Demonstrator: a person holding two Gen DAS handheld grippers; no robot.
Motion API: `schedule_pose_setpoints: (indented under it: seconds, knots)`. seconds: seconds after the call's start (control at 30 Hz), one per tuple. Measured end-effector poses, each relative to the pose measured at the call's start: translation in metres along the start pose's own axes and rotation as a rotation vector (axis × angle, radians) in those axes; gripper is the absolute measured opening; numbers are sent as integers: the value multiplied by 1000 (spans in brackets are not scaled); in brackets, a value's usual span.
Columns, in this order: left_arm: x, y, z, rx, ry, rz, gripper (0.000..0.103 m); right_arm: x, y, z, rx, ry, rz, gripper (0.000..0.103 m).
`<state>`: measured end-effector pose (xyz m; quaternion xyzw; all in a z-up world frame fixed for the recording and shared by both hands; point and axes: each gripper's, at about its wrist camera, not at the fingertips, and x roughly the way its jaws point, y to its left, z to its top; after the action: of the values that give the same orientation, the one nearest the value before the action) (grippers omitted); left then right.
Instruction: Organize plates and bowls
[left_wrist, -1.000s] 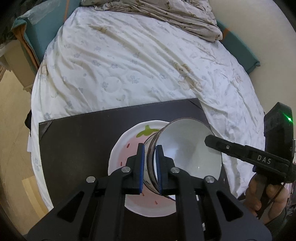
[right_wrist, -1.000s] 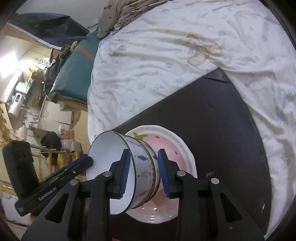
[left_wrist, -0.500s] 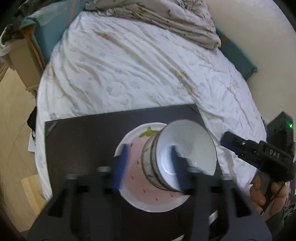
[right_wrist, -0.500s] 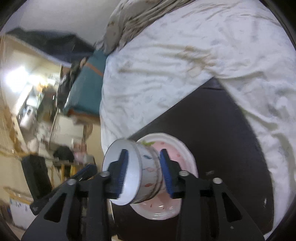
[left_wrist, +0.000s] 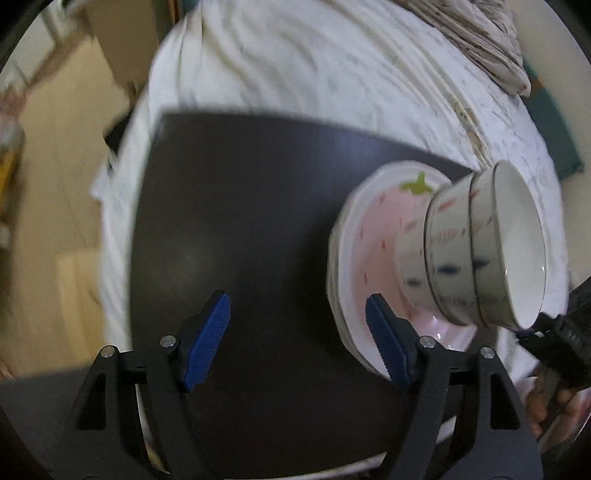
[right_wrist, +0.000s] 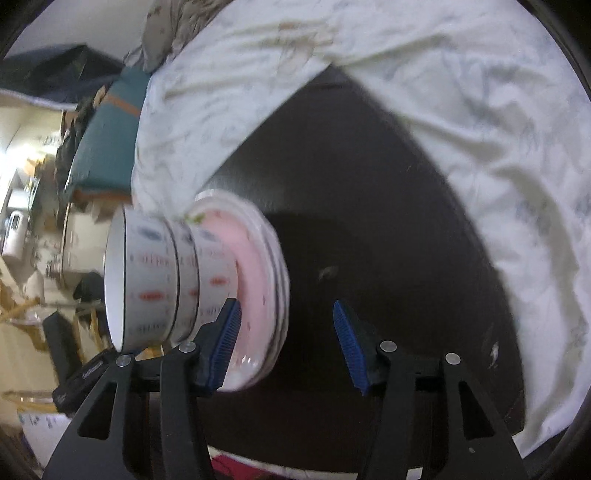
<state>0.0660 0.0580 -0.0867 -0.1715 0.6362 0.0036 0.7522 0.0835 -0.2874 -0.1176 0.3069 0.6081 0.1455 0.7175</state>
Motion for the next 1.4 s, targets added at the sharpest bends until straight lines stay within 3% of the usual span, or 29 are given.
schedule_pose_setpoints:
  seconds: [0.07,0.13,0.27,0.37,0.47,0.53,0.57,0.6,0.67,0.93,1.4]
  knots:
    - [4,3,-5,-34,-3,-81,73,4,5,-4,-25,18,-4,56]
    - [5,-2,-7,-23,-20,-111,73,12,10,-7,-46,42,-20,57]
    - [12,-7,-8,19,-24,-41,73,31,13,-13,-68,82,-55,57]
    - [25,-3,-5,-17,36,-45,72,45,11,-18,-67,118,-82,57]
    - [34,-6,-5,-3,68,-44,64,55,15,-24,-92,146,-83,53]
    - [40,-11,-7,10,94,-80,52,58,22,-25,-121,160,-62,38]
    - [44,-15,-8,21,116,-107,48,59,25,-25,-132,161,-61,35]
    - [48,-21,-10,38,141,-124,39,60,29,-25,-151,161,-68,34]
    - [53,-29,-12,65,161,-139,33,60,31,-25,-158,157,-86,34]
    - [63,-44,5,38,165,-99,33,64,37,-17,-144,160,-118,35]
    - [75,-64,75,21,68,-74,32,76,56,38,-148,75,-108,35]
